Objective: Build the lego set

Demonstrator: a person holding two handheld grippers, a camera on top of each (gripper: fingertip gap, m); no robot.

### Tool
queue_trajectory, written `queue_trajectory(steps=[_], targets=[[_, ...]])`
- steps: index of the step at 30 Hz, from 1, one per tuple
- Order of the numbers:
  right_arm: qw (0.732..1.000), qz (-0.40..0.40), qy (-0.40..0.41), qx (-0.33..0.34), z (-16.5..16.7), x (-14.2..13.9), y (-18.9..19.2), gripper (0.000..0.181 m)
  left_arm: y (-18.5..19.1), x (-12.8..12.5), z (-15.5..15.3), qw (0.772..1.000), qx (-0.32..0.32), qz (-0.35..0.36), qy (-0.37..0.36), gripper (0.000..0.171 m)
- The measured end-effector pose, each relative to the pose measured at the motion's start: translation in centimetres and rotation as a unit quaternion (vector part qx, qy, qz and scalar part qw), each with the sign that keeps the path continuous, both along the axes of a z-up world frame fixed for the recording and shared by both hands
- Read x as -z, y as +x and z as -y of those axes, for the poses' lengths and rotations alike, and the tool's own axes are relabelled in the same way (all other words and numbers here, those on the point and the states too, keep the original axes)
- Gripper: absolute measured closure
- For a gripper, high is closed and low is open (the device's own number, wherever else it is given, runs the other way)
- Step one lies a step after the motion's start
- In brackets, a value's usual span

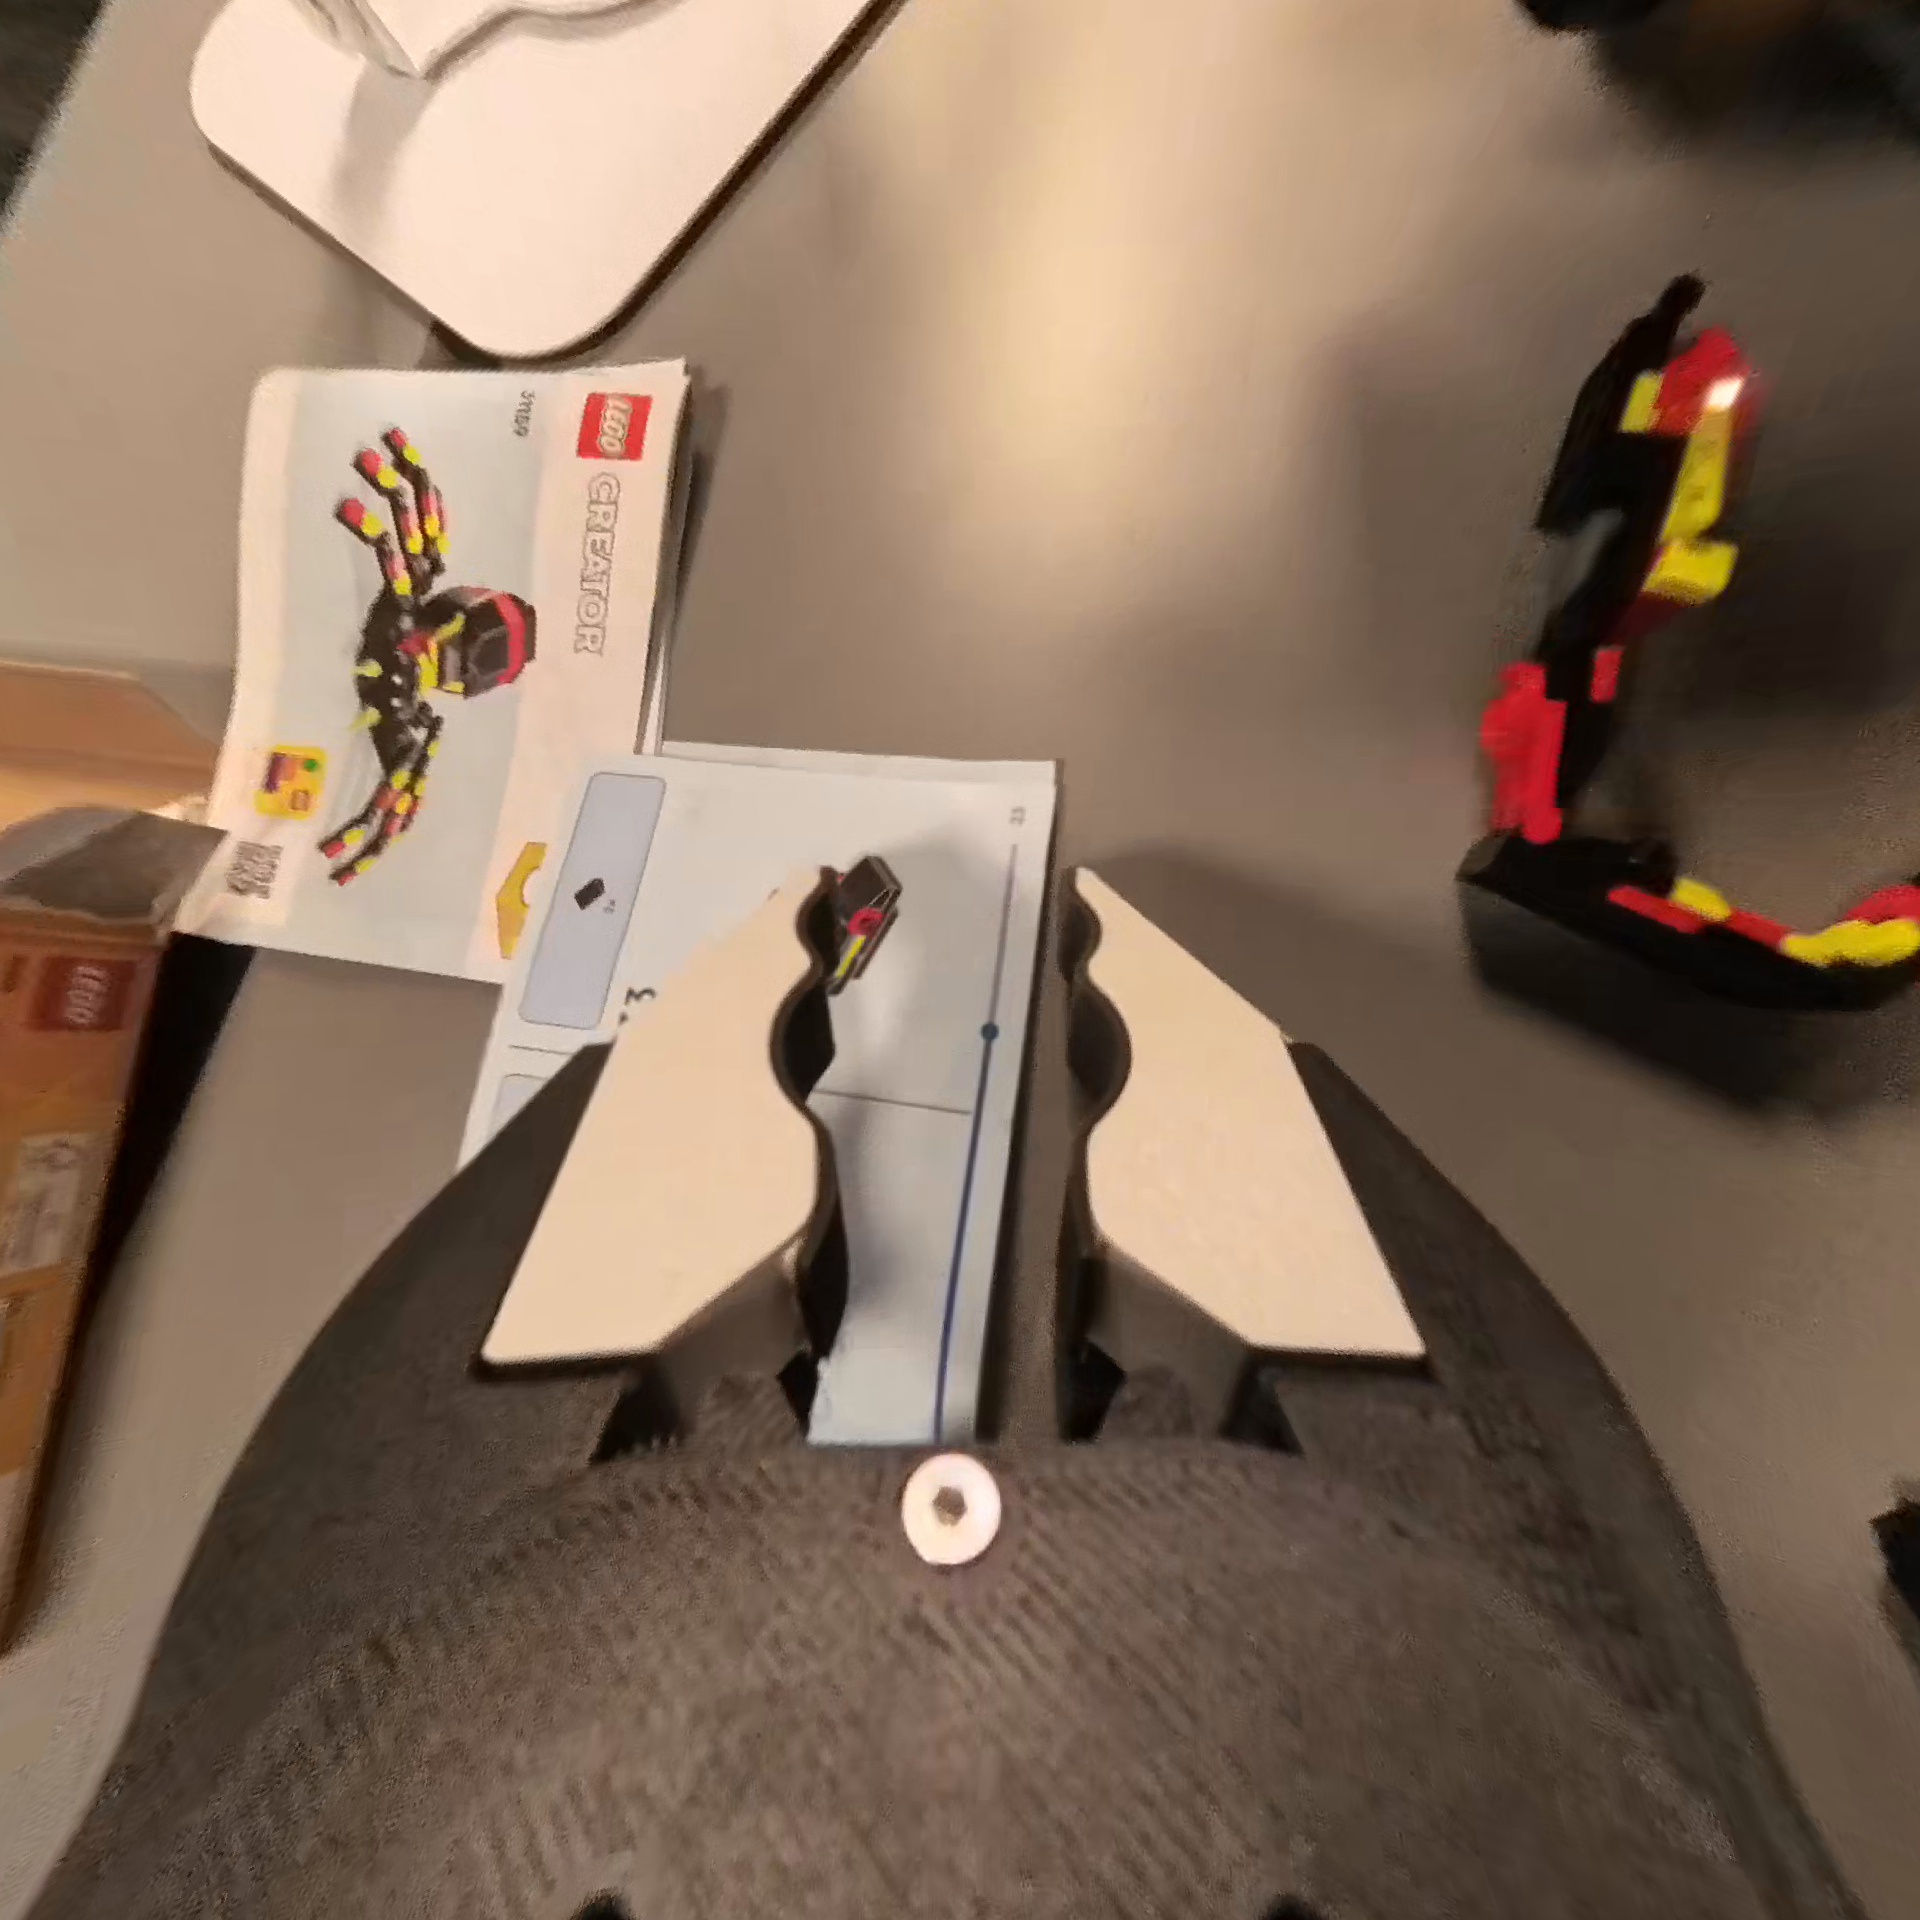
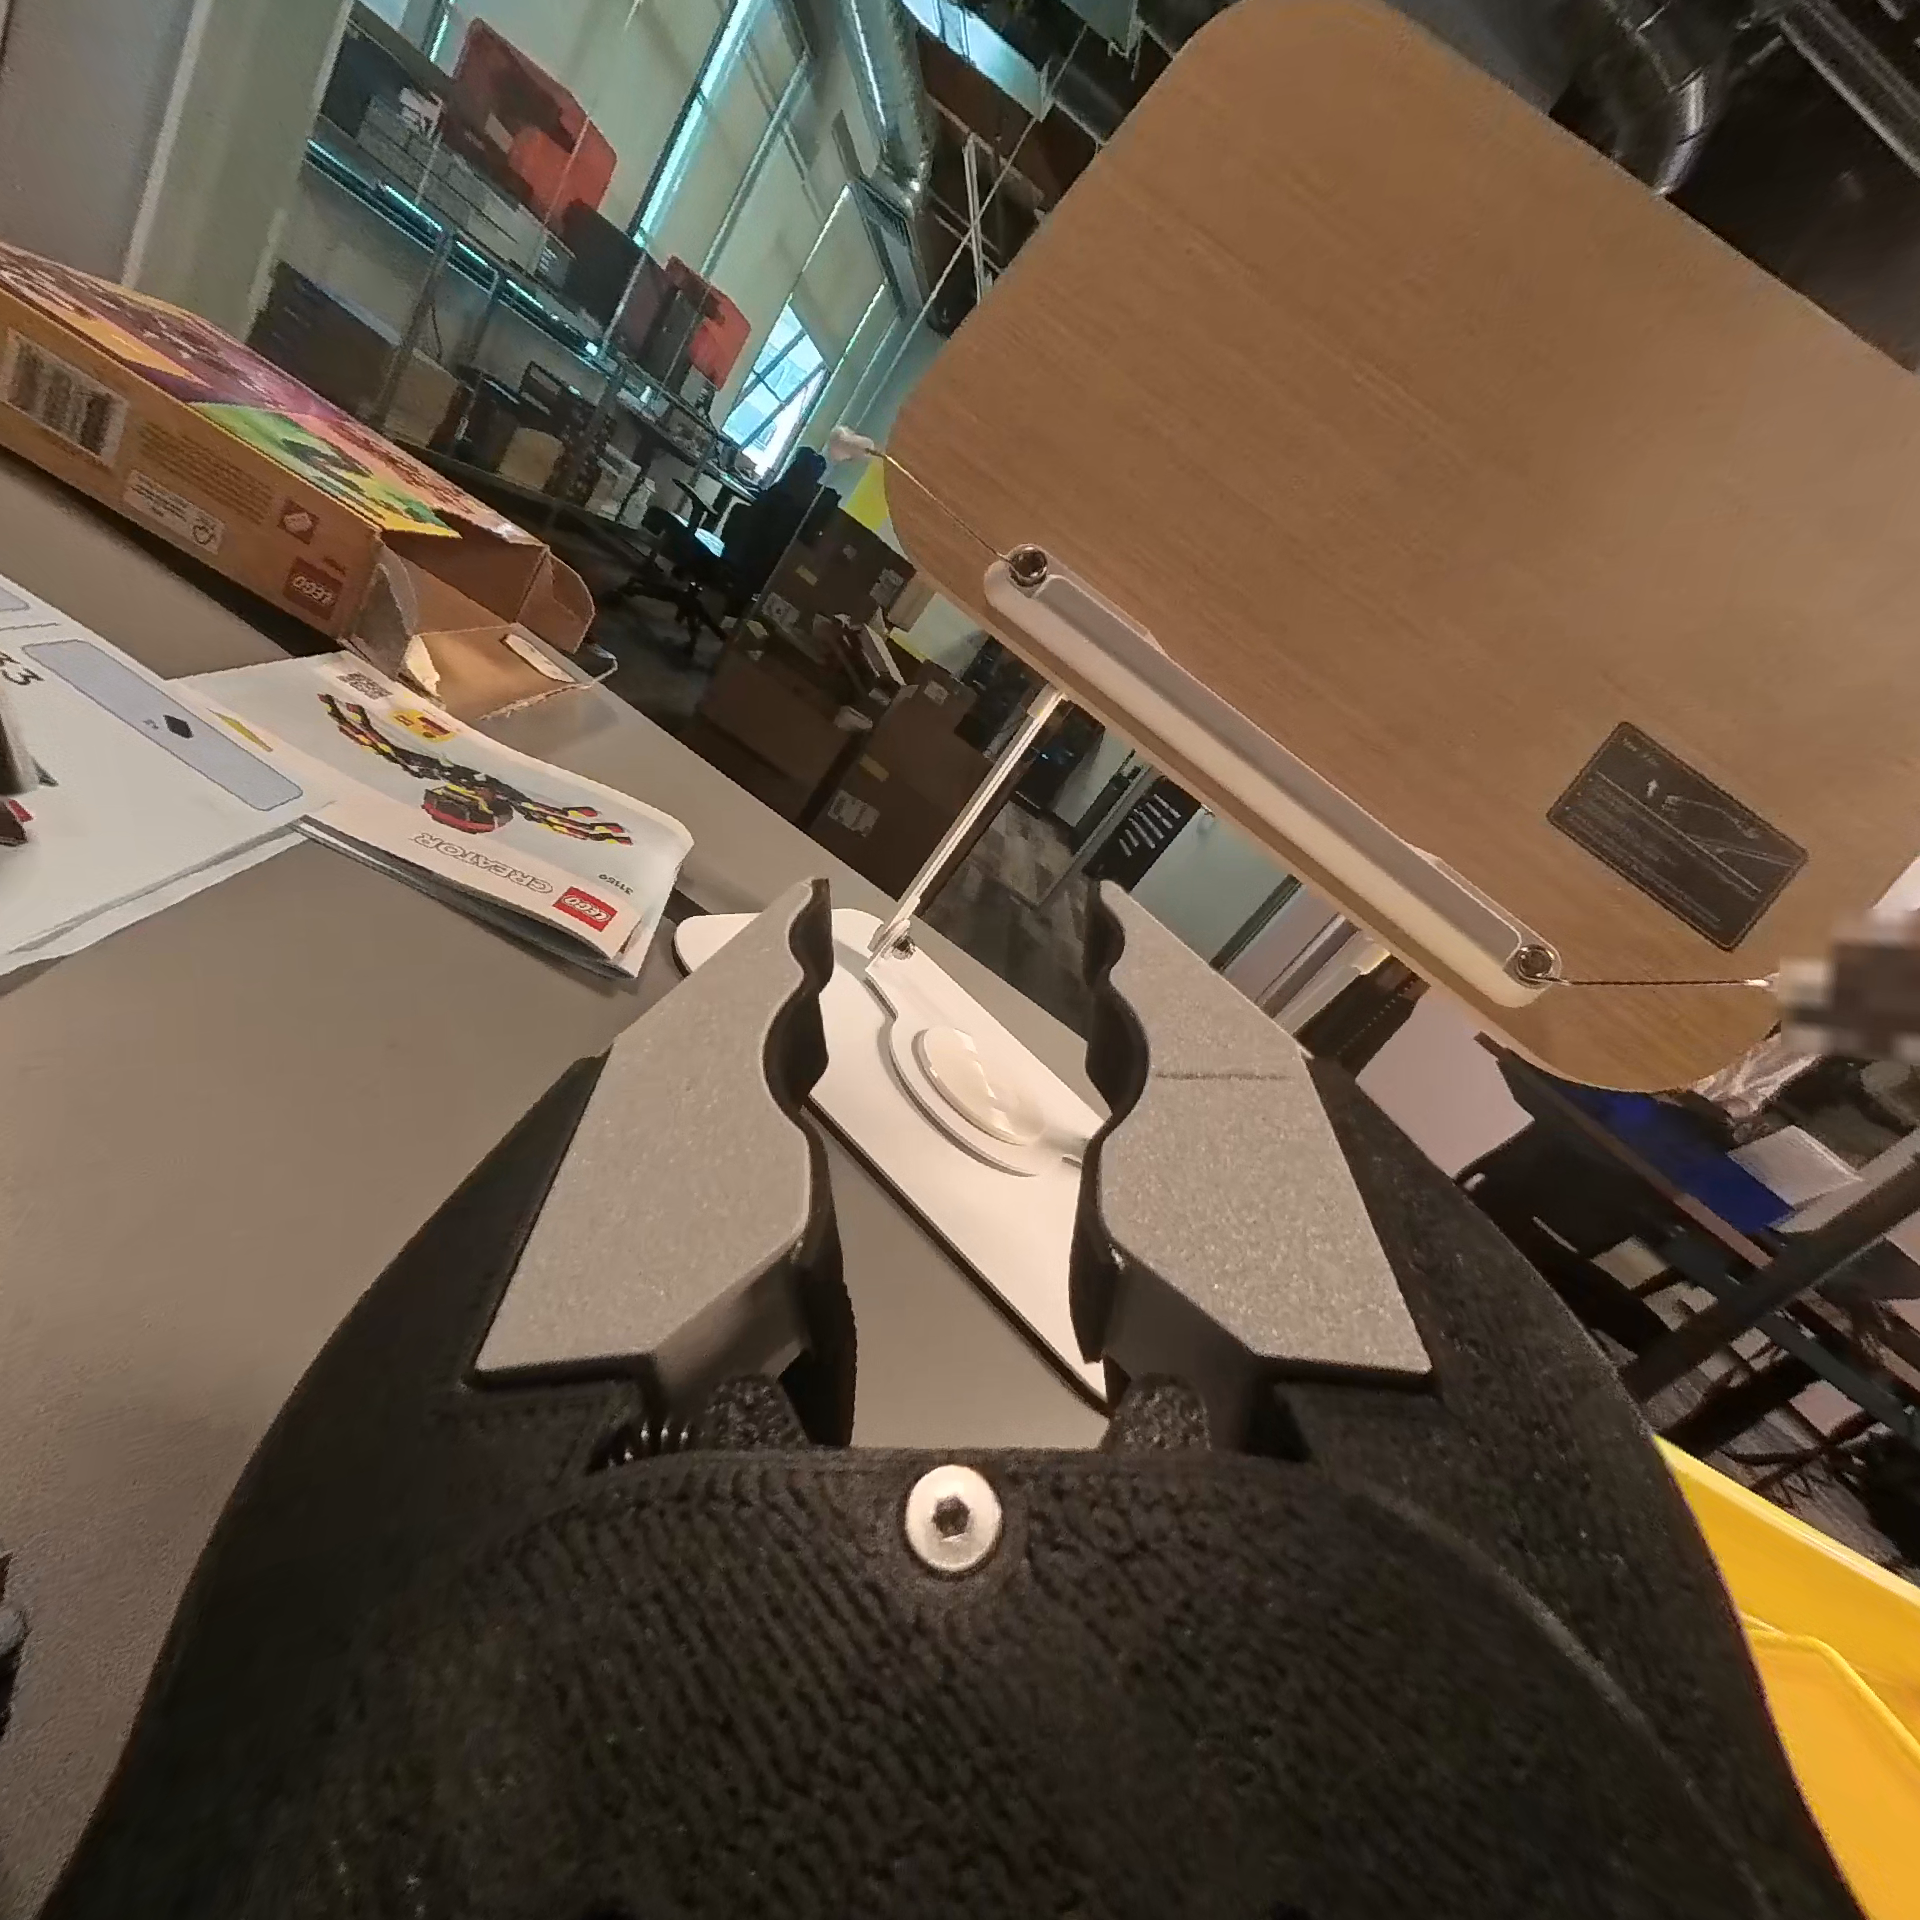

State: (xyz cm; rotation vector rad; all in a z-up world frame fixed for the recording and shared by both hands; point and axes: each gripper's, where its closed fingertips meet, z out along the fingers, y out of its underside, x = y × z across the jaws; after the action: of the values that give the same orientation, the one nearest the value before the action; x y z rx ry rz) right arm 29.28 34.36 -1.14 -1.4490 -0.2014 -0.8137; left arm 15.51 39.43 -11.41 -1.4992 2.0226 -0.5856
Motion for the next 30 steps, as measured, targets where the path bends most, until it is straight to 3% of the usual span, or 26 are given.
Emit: queue_trajectory(steps=[6, 12, 22, 30], targets=[[1.000, -0.009, -0.001, -0.002, -0.1, 0.1, 0.1, 0.135, -0.3, 0.4, 0.8, 0.998, 0.020, 0.006, -0.064, 0.160], [1.000, -0.004, -0.008, -0.006, -0.2, 0.3, -0.1, 0.135, -0.3, 0.3, 1.3, 0.989, 0.017, 0.034, -0.145, 0.171], [1.000, 0.008, -0.016, -0.013, -0.5, 0.4, -0.6, 0.136, -0.4, -0.3, 0.9, 0.957, -0.029, 0.038, -0.288, 0.171], [0.999, 0.017, -0.024, -0.020, -0.7, 0.6, -1.0, 0.136, -0.4, -0.5, 0.9, 0.949, -0.034, 0.037, -0.312, 0.171]])
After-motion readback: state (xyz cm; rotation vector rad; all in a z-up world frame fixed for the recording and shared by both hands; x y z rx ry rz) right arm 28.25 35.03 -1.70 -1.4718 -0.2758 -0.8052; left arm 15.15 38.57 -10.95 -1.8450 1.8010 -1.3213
